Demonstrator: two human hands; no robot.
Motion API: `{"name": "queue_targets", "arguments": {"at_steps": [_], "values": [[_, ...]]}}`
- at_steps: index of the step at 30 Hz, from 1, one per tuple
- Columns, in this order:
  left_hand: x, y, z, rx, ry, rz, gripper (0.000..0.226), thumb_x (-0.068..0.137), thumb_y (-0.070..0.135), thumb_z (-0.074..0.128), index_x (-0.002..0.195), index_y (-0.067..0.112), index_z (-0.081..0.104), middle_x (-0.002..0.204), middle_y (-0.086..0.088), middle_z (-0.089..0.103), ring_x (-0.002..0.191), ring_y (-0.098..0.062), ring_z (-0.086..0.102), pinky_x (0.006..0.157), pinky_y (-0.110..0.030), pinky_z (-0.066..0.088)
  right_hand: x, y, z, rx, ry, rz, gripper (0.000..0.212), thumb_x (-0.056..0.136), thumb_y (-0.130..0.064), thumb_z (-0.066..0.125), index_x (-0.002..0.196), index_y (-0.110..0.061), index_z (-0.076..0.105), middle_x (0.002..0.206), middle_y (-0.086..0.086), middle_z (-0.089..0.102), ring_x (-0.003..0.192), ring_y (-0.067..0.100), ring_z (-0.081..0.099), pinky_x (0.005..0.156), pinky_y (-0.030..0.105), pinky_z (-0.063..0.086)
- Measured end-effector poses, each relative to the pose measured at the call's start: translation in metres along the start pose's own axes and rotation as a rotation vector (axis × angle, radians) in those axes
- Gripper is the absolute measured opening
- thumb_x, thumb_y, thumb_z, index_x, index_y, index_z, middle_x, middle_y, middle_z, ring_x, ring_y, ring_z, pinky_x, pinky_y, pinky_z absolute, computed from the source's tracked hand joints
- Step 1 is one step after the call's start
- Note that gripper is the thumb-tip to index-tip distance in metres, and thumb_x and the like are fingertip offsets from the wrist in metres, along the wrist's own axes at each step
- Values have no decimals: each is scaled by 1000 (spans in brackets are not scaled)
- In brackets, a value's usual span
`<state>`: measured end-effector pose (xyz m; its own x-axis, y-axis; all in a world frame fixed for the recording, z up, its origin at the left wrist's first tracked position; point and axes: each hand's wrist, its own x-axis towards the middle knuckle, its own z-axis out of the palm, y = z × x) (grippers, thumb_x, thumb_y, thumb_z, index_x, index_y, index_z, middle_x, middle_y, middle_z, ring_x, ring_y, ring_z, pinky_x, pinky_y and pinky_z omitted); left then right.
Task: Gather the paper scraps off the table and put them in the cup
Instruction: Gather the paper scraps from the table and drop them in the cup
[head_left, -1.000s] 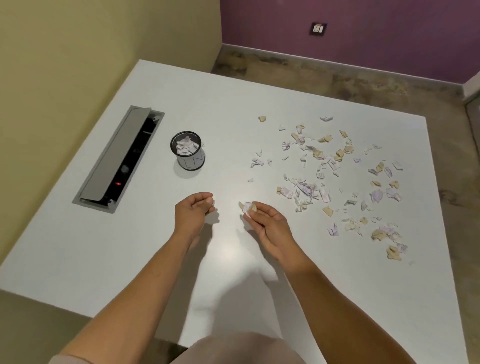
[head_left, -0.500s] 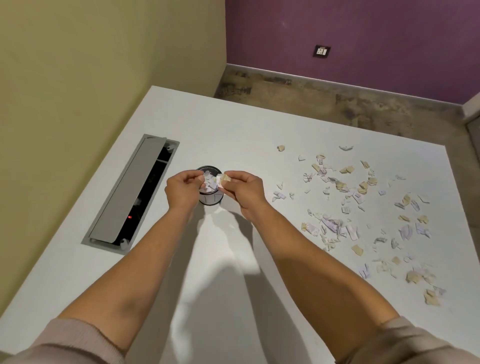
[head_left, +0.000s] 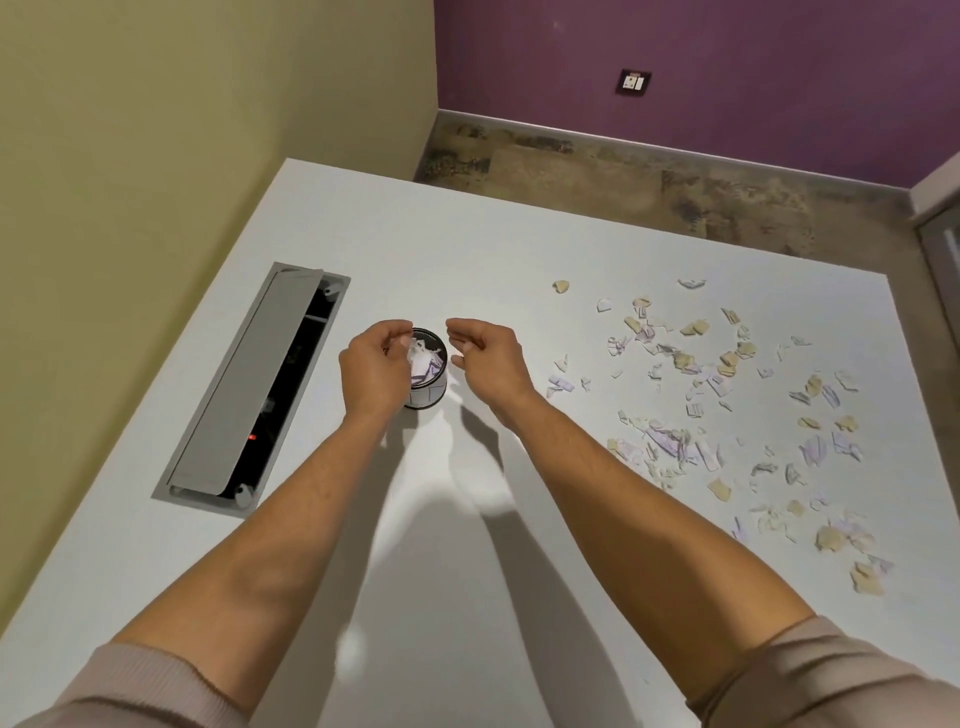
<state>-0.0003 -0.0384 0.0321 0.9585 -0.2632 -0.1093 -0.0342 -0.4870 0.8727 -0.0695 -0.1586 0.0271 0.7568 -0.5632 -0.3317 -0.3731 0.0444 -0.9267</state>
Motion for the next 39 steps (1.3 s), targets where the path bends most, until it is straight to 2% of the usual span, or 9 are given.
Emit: {"name": "queue_targets", "arguments": {"at_steps": [7,14,18,21,24,27,30,34,39], "values": [[-63,1,21,82,-67,203,22,97,13,53,110,11,71,110,-4,71,101,-17,61,90,-25,44,-61,36,-44,152,174,49,35,96,0,44,122,-10,65,120,1,66,113,12,62,100,32,50],[-139,-22,75,194,-363,277,26,99,17,52,117,9,69,124,-6,66,121,-24,55,104,-34,40,-155,101,-100,-72,276,41,31,98,-11,50,125,-15,64,126,-6,64,114,0,56,99,11,38],[-174,-40,105,307,-550,319,34,101,21,49,130,8,60,143,-8,52,139,-25,39,116,-36,27,-209,144,-126,-243,325,-30,28,99,-8,50,121,-7,66,123,2,67,113,7,59,100,11,38],[-196,-50,121,409,-636,460,36,101,22,45,129,5,59,141,-12,53,136,-29,41,112,-43,32,-247,179,-144,-363,344,-9,29,97,-5,50,120,-7,67,126,2,66,119,13,59,103,11,37],[-213,-58,133,548,-689,611,39,98,24,42,127,4,58,137,-14,53,128,-34,46,101,-43,38,-287,216,-160,-547,280,-14,32,98,-10,51,127,-13,63,134,0,61,127,12,53,110,21,36],[-225,-67,147,682,-733,692,40,100,25,44,134,5,52,144,-13,46,130,-38,40,99,-46,36,-323,246,-171,-650,248,-25,36,99,-16,49,134,-16,58,141,-8,50,135,7,43,113,16,25],[-233,-76,161,758,-765,686,49,102,33,37,145,9,40,154,-12,33,139,-39,28,108,-53,28,-347,268,-180,-735,208,-41,41,99,-16,45,140,-17,51,146,-12,38,140,5,32,117,23,23],[-243,-96,173,810,-750,615,56,104,42,25,155,21,16,164,-1,5,151,-25,-4,121,-48,-3,-363,283,-186,-892,41,-105,48,102,-24,32,149,-17,36,156,-6,26,146,11,22,121,28,12],[-249,-102,180,862,-660,649,57,102,45,20,155,24,17,163,2,6,151,-20,-3,122,-48,-1,-351,297,-181,-1142,-246,-236,54,105,-43,23,153,-18,22,161,-2,17,150,15,12,120,39,6]]}}
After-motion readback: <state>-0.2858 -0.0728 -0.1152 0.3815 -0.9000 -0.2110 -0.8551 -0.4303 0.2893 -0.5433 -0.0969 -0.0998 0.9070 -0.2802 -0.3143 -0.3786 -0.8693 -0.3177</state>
